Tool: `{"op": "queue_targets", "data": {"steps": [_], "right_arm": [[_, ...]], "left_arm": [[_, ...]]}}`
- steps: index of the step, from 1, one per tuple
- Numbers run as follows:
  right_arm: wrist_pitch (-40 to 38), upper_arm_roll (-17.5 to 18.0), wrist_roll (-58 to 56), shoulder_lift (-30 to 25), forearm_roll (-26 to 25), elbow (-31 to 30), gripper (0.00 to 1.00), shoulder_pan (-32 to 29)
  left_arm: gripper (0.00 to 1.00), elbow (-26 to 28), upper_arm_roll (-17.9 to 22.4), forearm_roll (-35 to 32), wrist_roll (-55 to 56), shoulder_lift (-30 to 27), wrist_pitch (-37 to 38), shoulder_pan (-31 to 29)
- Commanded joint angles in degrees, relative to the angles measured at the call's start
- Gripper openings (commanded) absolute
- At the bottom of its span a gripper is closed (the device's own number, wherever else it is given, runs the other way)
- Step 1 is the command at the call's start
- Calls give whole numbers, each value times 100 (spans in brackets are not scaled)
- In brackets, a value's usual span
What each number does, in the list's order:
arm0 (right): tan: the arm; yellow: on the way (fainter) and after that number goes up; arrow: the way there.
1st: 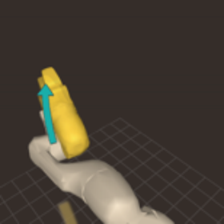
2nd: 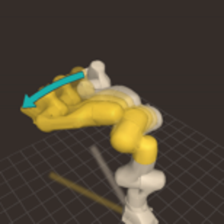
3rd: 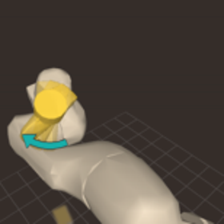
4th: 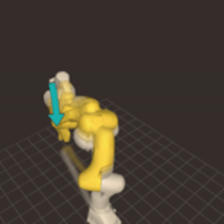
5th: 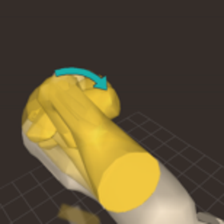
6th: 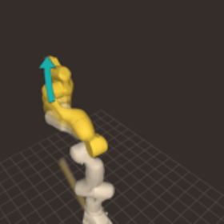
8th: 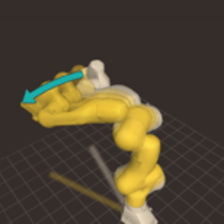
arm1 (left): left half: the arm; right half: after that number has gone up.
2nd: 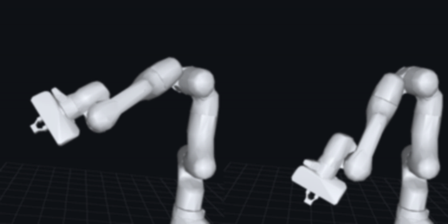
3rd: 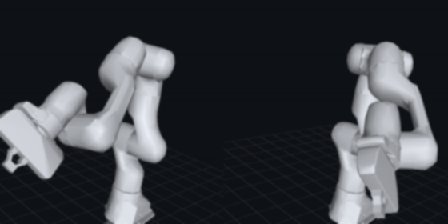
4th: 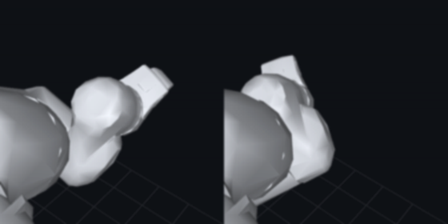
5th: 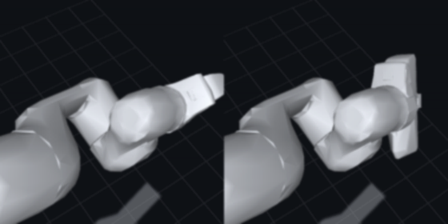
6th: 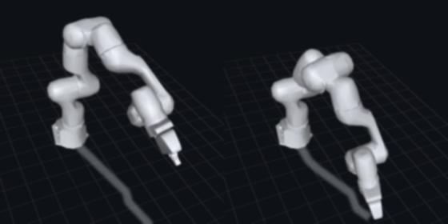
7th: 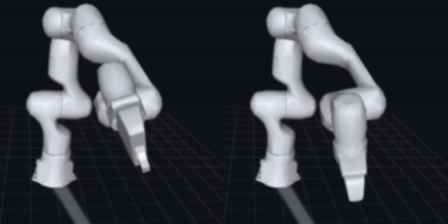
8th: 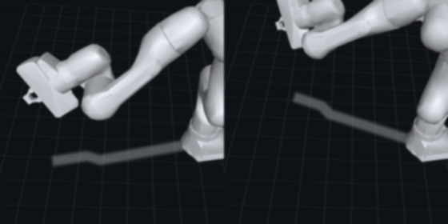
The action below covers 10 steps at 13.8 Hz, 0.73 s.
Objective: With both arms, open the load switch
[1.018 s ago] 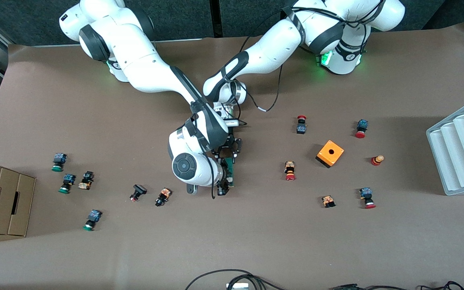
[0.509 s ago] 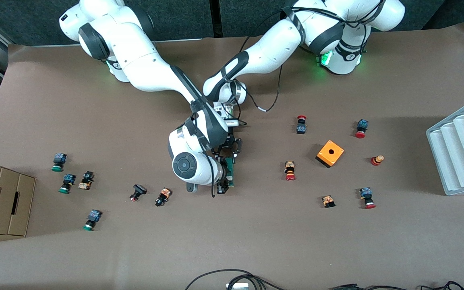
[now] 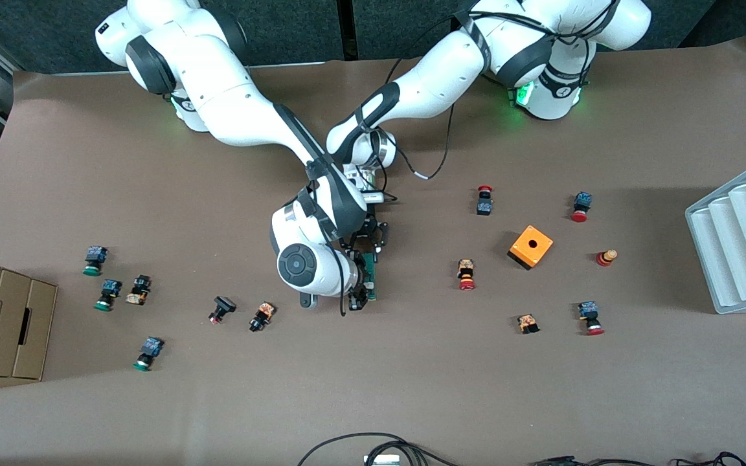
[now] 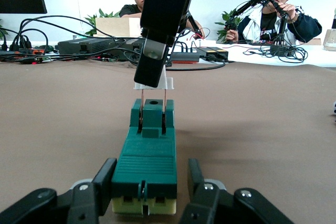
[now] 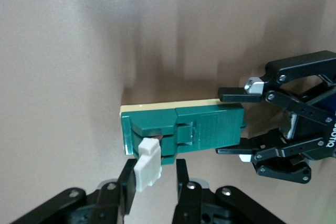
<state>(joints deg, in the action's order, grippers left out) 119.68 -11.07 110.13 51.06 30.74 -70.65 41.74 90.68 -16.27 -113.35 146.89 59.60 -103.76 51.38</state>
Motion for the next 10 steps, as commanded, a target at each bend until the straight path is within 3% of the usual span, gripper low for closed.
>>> {"op": "queue_targets", "data": {"steps": [1, 10], "right_arm": [[2, -35, 0, -333, 64, -423, 37, 89], [72, 9, 0, -439, 19, -633, 37, 142]], "left_arm": [[61, -183, 1, 5, -91, 113, 84, 109], [61, -165, 1, 5, -90, 113, 84, 127]]}}
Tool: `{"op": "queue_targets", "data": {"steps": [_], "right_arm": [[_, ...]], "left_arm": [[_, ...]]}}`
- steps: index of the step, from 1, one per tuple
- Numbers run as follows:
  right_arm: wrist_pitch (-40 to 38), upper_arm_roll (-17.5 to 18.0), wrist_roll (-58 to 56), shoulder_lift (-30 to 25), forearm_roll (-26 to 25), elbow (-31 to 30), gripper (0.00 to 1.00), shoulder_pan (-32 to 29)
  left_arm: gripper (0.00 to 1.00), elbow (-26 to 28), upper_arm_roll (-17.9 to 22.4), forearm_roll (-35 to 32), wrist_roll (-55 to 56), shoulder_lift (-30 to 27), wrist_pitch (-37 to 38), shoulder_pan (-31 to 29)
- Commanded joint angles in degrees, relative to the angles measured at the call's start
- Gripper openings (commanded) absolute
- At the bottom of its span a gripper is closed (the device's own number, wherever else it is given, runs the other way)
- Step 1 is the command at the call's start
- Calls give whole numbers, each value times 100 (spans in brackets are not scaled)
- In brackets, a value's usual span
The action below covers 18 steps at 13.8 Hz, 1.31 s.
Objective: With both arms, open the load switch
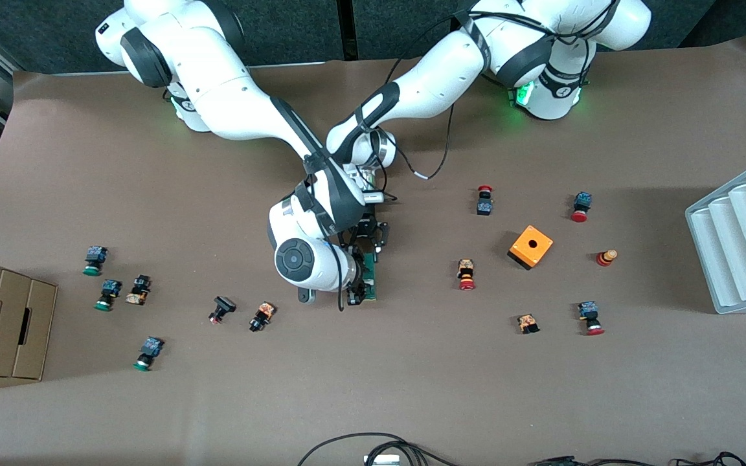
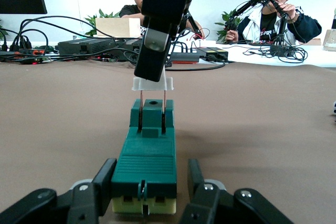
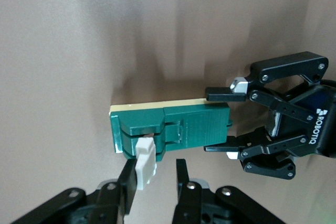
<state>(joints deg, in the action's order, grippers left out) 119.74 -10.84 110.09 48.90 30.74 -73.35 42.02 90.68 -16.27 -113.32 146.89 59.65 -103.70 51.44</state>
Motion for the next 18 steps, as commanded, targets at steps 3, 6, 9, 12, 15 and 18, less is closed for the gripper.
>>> {"op": "queue_targets", "data": {"steps": [3, 6, 9, 12, 15, 18], "right_arm": [[102, -15, 4, -240, 20, -417, 37, 157], [102, -6, 4, -266, -32, -478, 37, 183], [163, 64, -5, -363, -147, -637, 37, 210], [216, 64, -5, -363, -199, -725, 37, 219], [321, 222, 3, -381, -366, -856, 37, 210], [401, 240, 4, -416, -393, -936, 37, 210]], "left_arm": [[61, -174, 1, 3, -90, 109, 78, 112], [61, -174, 1, 3, -90, 109, 78, 121], [61, -174, 1, 3, -90, 109, 87, 121], [61, -174, 1, 3, -90, 117, 78, 121], [61, -174, 1, 3, -90, 109, 78, 121], [61, -165, 1, 3, -90, 109, 78, 121]]}}
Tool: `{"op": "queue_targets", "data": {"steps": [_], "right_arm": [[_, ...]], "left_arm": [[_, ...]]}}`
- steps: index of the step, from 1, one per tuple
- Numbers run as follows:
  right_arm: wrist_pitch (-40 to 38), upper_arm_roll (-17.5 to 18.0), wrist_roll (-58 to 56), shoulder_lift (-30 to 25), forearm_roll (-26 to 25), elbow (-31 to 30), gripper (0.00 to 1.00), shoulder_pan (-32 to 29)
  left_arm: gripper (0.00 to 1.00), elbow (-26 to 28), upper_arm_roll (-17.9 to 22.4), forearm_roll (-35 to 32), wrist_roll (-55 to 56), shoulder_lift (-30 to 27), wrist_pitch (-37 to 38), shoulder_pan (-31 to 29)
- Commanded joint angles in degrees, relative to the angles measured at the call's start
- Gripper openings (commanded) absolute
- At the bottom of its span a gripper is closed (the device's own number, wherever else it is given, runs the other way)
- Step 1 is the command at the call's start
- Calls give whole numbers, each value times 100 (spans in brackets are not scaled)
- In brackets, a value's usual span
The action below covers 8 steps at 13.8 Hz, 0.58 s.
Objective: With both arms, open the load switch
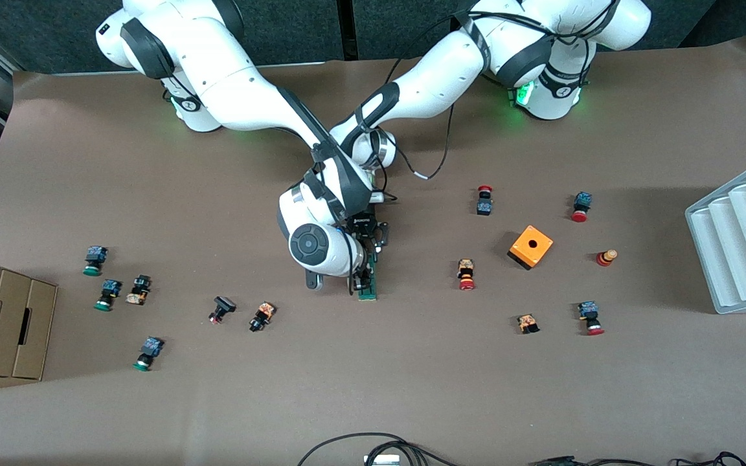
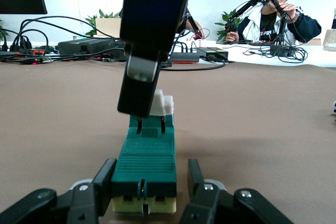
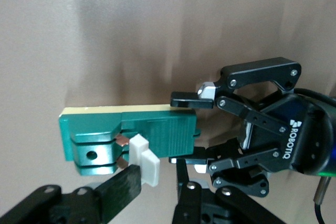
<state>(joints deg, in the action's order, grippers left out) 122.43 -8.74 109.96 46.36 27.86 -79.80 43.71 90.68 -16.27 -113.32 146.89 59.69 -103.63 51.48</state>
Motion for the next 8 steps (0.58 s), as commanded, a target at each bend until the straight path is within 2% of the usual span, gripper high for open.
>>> {"op": "queue_targets", "data": {"steps": [1, 3, 8], "right_arm": [[132, 30, 16, -162, -106, -290, 37, 41], [132, 30, 16, -162, -114, -299, 37, 41], [124, 39, 16, -223, -158, -299, 27, 41]], "left_arm": [[61, -165, 1, 3, -82, 113, 71, 117], [61, -165, 1, 3, -90, 113, 71, 117], [61, -156, 1, 3, -90, 122, 71, 117]]}}
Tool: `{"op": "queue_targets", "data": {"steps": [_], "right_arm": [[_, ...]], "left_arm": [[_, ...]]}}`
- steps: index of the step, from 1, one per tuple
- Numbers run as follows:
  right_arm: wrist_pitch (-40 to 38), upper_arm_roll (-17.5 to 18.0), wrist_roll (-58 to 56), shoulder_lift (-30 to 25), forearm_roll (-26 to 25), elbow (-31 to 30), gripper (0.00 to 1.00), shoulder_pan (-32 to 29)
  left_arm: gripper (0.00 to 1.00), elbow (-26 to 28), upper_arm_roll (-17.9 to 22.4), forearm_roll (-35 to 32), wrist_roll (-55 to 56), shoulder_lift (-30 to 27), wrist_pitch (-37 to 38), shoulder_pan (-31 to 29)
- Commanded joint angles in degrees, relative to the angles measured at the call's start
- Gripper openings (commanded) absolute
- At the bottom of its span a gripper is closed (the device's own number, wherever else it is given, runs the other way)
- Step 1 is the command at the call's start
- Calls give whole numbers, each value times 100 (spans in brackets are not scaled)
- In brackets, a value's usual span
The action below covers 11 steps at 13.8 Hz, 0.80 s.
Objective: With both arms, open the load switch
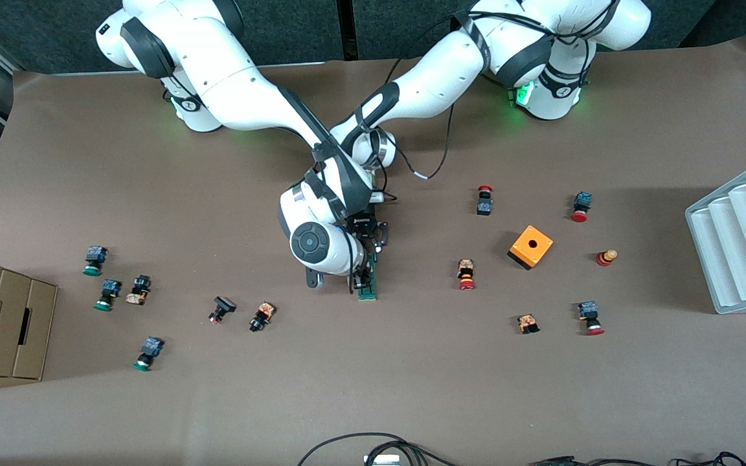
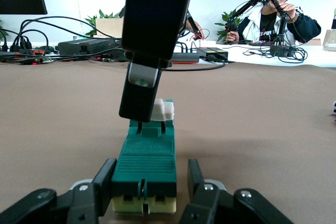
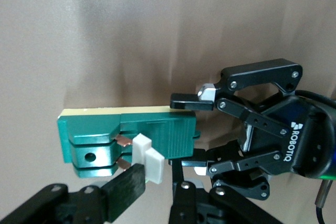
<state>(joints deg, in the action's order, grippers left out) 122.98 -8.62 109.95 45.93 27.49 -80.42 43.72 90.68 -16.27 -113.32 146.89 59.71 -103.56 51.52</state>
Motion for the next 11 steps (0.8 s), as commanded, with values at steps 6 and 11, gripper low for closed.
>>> {"op": "queue_targets", "data": {"steps": [6, 11], "right_arm": [[77, 27, 17, -190, -156, -255, 18, 84], [253, 18, 8, -190, -165, -396, 15, 137]], "left_arm": [[61, -156, 1, -6, -82, 129, 73, 113], [61, -156, 1, -6, -82, 129, 73, 113]]}}
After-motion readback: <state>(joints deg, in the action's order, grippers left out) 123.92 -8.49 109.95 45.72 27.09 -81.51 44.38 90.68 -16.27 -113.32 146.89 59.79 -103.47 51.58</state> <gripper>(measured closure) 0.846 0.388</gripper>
